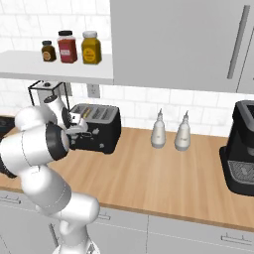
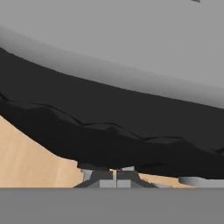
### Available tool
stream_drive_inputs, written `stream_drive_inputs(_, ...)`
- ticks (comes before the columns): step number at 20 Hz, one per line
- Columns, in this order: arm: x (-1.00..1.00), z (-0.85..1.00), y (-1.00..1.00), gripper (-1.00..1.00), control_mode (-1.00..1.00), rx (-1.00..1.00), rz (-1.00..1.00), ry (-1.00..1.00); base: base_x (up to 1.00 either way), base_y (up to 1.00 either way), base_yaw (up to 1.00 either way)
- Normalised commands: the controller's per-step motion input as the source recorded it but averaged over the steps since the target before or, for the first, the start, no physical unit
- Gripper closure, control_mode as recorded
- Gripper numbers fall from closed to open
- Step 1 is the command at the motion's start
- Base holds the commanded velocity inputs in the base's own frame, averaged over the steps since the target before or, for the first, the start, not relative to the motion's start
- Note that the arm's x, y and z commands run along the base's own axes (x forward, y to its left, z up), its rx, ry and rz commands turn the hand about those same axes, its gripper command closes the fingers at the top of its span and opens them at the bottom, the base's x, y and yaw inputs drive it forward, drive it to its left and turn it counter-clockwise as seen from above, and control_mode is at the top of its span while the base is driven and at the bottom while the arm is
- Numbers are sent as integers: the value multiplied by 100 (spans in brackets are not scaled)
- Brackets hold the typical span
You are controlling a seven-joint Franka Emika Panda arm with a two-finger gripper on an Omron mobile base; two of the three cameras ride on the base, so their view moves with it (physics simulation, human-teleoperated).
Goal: Start the toaster. Once the lever pops up, take the bread to the plate on the dining counter.
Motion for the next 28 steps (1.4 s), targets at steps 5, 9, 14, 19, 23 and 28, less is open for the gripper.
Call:
stream_drive_inputs(5,-5,-34,0,100,-100,1,0,-2,0,0,0)
stream_drive_inputs(9,-17,56,-1,100,-100,10,0,-10,0,0,0)
stream_drive_inputs(14,-15,67,-4,100,-100,2,-1,-5,0,0,0)
stream_drive_inputs(19,-10,67,-16,100,-100,0,-1,-8,0,0,0)
stream_drive_inputs(23,0,49,-15,100,-100,0,-3,-11,0,0,0)
stream_drive_inputs(28,0,20,-12,100,-100,0,-2,-9,0,0,0)
